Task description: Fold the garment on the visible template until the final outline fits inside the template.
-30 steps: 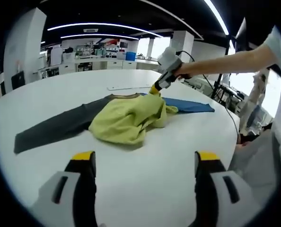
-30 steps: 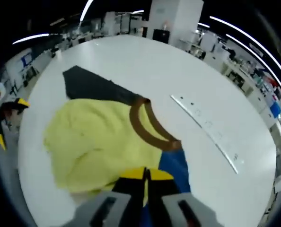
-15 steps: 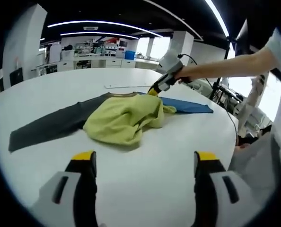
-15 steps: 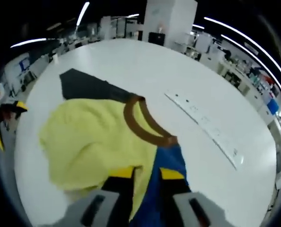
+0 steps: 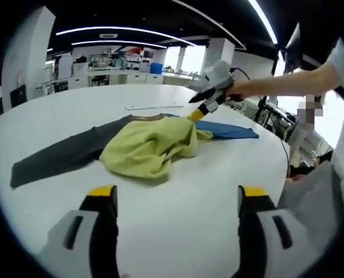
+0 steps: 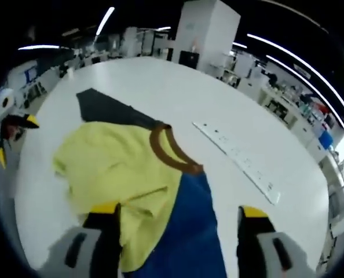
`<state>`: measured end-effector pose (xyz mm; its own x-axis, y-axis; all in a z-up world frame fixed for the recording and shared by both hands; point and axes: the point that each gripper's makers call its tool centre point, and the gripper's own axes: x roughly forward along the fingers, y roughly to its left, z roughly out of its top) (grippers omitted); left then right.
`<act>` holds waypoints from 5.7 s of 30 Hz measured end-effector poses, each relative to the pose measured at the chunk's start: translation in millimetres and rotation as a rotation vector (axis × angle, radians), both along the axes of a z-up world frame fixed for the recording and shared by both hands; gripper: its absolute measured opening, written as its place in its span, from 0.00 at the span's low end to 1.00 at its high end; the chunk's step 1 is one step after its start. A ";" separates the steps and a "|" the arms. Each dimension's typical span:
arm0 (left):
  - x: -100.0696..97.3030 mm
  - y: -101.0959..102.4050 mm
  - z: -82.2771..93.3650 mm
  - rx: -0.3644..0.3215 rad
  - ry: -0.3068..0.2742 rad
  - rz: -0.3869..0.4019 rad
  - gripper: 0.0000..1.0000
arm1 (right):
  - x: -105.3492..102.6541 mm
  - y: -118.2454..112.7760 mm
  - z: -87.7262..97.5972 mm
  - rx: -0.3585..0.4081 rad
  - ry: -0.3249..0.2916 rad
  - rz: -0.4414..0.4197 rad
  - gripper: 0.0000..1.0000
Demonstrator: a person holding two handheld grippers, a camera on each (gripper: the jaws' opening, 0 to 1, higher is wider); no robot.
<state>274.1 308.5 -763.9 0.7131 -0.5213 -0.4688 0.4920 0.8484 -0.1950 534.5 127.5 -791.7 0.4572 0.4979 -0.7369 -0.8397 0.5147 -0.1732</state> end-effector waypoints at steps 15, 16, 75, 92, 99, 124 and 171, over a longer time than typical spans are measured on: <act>-2.6 -1.9 5.4 -0.012 -0.010 -0.008 0.83 | -42.3 2.8 24.9 0.057 -0.067 0.031 0.96; -3.1 -2.0 5.6 -0.013 -0.010 -0.008 0.83 | -45.1 2.5 25.1 0.056 -0.070 0.027 0.95; -19.2 4.0 -4.6 -0.036 0.030 0.036 0.81 | -94.6 28.2 -30.7 -0.054 -0.227 0.045 0.00; -18.9 -2.7 -10.2 -0.033 0.039 0.018 0.78 | -134.5 1.4 7.9 0.250 -0.029 -0.166 0.00; -18.0 -5.0 -11.8 -0.032 0.040 0.013 0.74 | -153.2 -16.5 18.9 0.312 0.002 -0.236 0.00; 7.3 -5.8 -23.6 0.091 -0.001 -0.028 0.51 | -225.3 -59.0 15.5 0.346 0.081 -0.349 0.00; 96.0 -6.4 -16.3 0.504 -0.123 -0.233 0.00 | -230.6 -64.5 13.6 0.410 0.113 -0.432 0.00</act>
<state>370.1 302.2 -780.2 0.6708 -0.4049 -0.6213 0.6712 0.6878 0.2764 303.9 63.0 -778.1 0.6110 0.5389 -0.5799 -0.5419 0.8187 0.1899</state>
